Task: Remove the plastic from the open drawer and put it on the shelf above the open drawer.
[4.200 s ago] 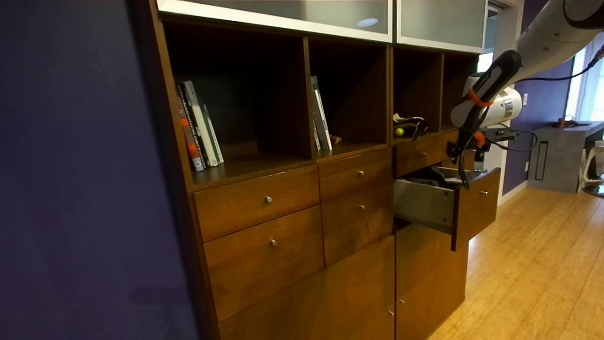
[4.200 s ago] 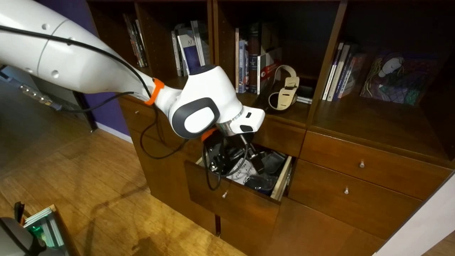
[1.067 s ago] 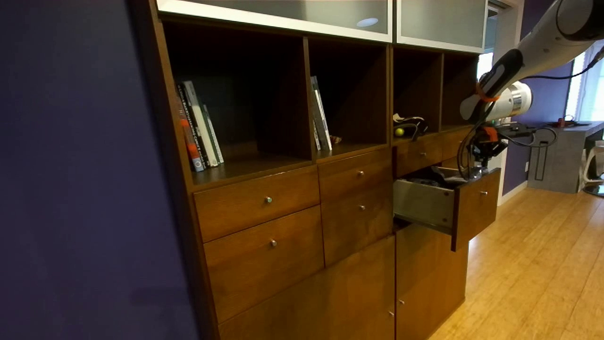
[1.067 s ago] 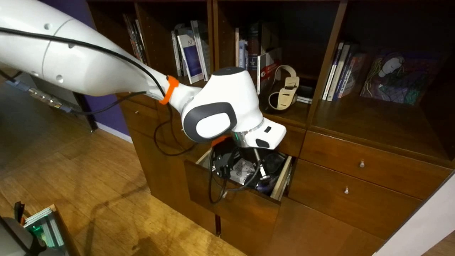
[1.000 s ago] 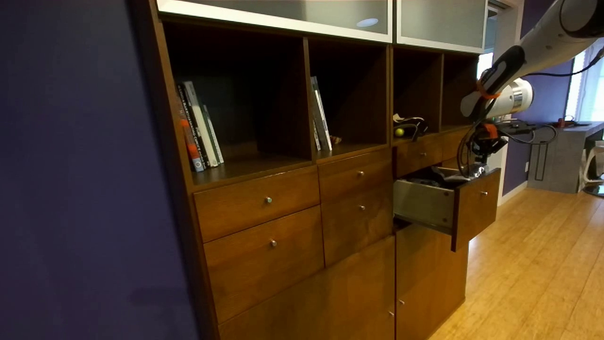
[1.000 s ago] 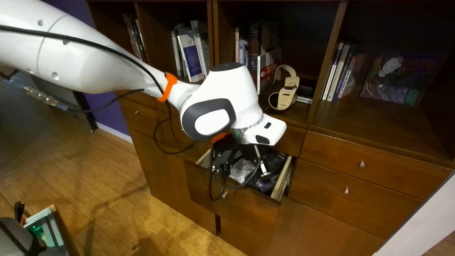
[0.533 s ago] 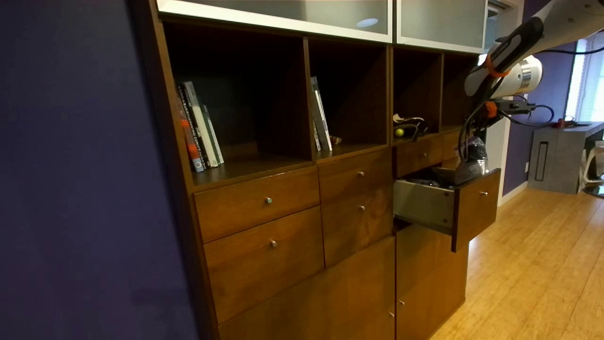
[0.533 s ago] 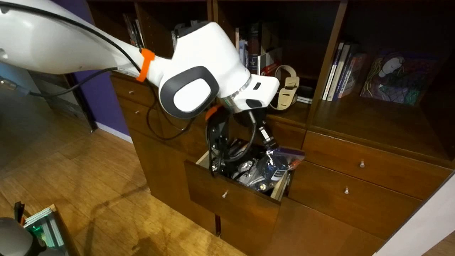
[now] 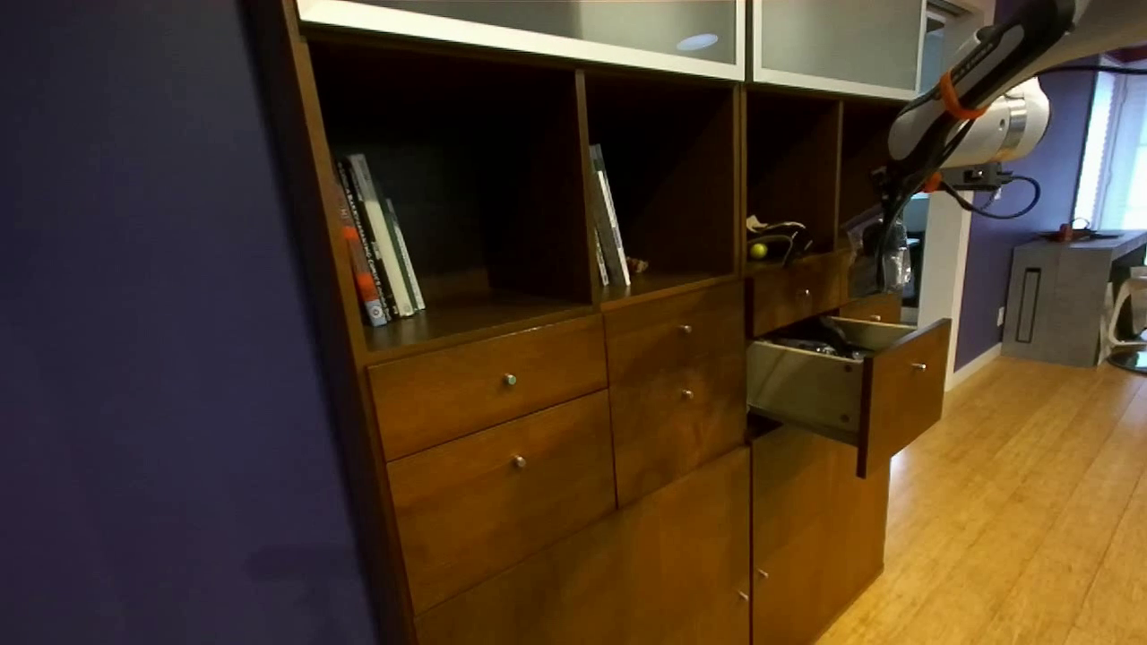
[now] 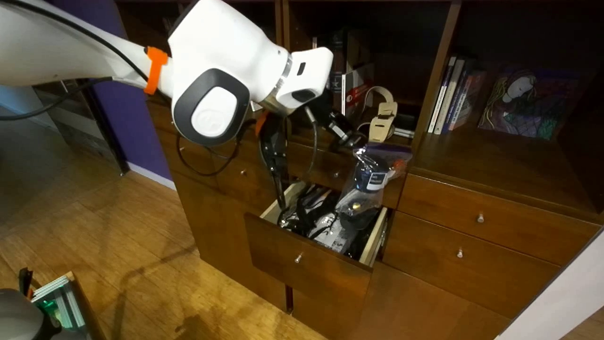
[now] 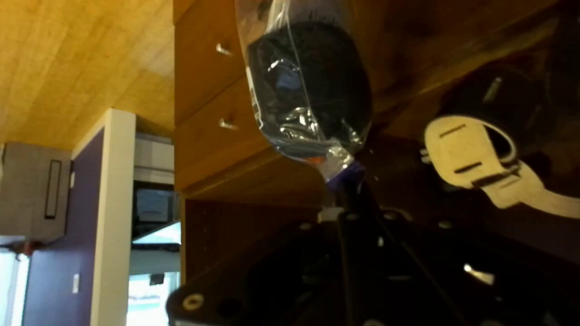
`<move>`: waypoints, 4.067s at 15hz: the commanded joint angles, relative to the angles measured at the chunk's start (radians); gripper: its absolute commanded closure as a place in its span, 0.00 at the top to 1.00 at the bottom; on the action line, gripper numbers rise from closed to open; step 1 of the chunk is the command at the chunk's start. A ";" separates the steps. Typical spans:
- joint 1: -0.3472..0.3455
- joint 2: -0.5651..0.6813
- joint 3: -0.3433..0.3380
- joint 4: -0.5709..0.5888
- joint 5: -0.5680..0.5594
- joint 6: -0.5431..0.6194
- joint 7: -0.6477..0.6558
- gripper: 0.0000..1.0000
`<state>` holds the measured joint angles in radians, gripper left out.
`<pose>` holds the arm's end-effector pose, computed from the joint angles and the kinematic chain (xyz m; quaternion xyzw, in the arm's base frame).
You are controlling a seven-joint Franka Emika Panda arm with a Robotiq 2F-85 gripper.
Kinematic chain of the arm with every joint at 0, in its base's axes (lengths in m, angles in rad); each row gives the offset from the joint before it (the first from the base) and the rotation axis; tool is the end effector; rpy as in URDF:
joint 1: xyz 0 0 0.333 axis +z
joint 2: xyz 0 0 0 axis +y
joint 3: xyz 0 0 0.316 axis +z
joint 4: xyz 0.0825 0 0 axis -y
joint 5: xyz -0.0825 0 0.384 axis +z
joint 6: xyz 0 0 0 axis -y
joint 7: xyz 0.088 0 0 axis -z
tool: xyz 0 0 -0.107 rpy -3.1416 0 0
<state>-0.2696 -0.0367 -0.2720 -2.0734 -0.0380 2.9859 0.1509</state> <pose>0.5054 -0.3034 0.5614 0.8413 -0.2895 0.4464 0.0952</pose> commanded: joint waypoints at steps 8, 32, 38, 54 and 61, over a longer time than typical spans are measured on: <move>0.110 -0.160 0.025 -0.127 0.078 0.210 -0.112 0.01; 0.352 -0.110 -0.071 -0.067 0.115 0.404 -0.024 0.00; 0.334 0.030 -0.053 0.025 0.213 0.465 0.050 0.00; 0.261 0.318 0.120 0.217 0.390 0.712 0.128 0.00; 0.194 0.328 0.173 0.206 0.273 0.677 0.183 0.00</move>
<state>-0.0443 0.2884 -0.1253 -1.8769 0.3085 3.6909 0.2841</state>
